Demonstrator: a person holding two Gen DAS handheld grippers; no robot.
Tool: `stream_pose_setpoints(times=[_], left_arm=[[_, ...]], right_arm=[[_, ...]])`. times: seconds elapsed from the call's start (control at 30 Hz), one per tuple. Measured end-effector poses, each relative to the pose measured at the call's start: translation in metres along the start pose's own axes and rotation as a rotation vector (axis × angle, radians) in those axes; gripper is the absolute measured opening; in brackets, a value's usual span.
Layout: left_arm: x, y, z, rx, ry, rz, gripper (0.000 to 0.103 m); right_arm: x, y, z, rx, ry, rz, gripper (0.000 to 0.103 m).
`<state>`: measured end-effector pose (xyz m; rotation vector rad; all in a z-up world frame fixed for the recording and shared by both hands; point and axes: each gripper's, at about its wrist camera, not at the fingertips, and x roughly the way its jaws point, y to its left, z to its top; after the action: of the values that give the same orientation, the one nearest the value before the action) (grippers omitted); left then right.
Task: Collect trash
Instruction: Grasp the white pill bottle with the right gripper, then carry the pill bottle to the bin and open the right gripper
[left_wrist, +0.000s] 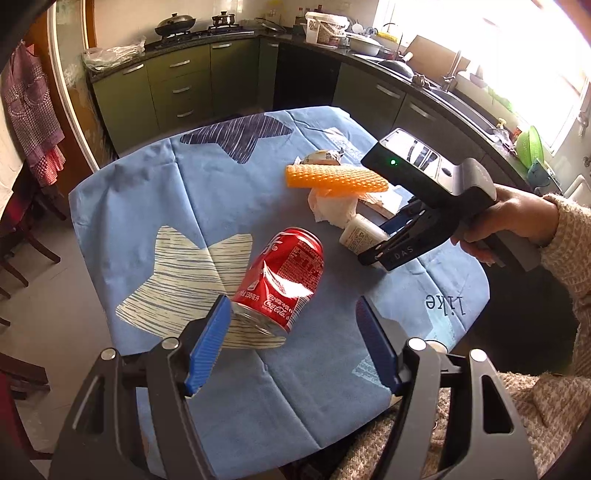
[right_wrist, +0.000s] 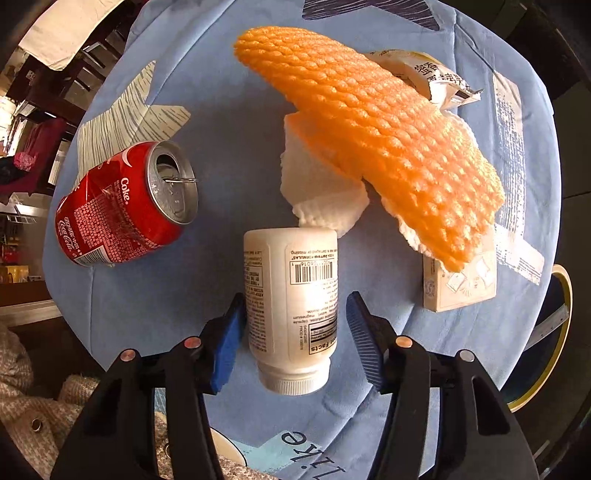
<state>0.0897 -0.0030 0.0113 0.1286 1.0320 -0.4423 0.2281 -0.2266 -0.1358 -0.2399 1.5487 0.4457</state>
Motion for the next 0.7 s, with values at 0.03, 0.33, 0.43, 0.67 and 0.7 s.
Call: stream_pose_setpoints(times=[0.03,0.33,0.43,0.67,0.7], left_arm=[[0.002,-0.002,0.001,0.005,0.003,0.0,0.067],[0.02,-0.028,0.012,0.071,0.044,-0.021,0.067],[0.027,-0.038,0.019,0.099,0.055,-0.025,0.067],[0.046,-0.071,0.036,0.162,0.076,-0.063,0.067],[0.049,-0.078,0.037,0.172,0.08,-0.071,0.067]], right_arm=[[0.002,0.001,0.0,-0.002,-0.002,0.008,0.049],[-0.023,-0.007,-0.032,-0.022,-0.082,0.09,0.047],[-0.046,-0.027,-0.053,0.008,-0.132,0.115,0.047],[-0.097,-0.168,-0.102,0.31,-0.249,0.032,0.047],[-0.097,-0.194,-0.11,0.367,-0.252,0.012,0.047]])
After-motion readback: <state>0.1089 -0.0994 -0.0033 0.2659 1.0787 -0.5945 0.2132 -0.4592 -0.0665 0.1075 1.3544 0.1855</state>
